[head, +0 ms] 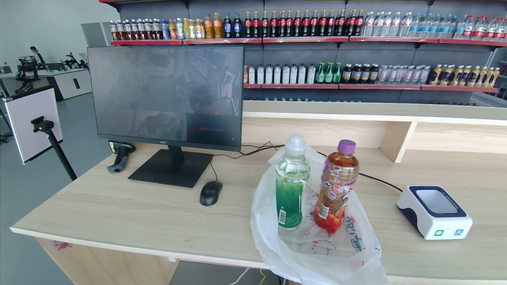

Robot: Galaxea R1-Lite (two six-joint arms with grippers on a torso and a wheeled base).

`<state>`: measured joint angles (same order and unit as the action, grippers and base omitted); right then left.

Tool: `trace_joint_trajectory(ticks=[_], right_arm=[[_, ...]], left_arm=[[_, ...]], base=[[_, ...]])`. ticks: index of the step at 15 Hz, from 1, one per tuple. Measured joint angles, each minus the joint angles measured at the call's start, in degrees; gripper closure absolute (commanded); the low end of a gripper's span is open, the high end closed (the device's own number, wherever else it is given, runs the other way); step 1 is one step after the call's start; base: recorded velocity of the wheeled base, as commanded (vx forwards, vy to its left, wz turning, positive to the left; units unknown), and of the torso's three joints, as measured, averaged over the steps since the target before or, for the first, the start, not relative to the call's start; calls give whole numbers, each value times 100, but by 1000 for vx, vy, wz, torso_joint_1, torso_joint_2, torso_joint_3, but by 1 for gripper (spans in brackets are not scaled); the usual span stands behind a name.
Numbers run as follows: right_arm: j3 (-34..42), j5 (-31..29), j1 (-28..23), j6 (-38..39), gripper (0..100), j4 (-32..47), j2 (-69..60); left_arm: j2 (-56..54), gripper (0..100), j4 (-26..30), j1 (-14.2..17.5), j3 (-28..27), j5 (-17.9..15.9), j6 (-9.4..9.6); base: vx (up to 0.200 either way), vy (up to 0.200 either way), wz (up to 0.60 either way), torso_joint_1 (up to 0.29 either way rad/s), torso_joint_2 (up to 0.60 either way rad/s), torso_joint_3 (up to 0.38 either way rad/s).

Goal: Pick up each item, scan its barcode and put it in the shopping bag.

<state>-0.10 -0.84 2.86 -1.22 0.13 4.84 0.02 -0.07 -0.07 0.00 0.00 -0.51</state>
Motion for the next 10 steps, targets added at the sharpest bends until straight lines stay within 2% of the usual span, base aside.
trace_joint_trajectory(ticks=[1, 10], right_arm=[[0, 9, -119, -1, 0, 0, -138], [2, 29, -286, 177, 0, 0, -484]], left_arm=[[0, 0, 0, 0, 0, 0, 2], [0, 0, 0, 2, 0, 2, -24]], base=[[0, 0, 0, 0, 0, 0], [-200, 0, 0, 1, 4, 2]])
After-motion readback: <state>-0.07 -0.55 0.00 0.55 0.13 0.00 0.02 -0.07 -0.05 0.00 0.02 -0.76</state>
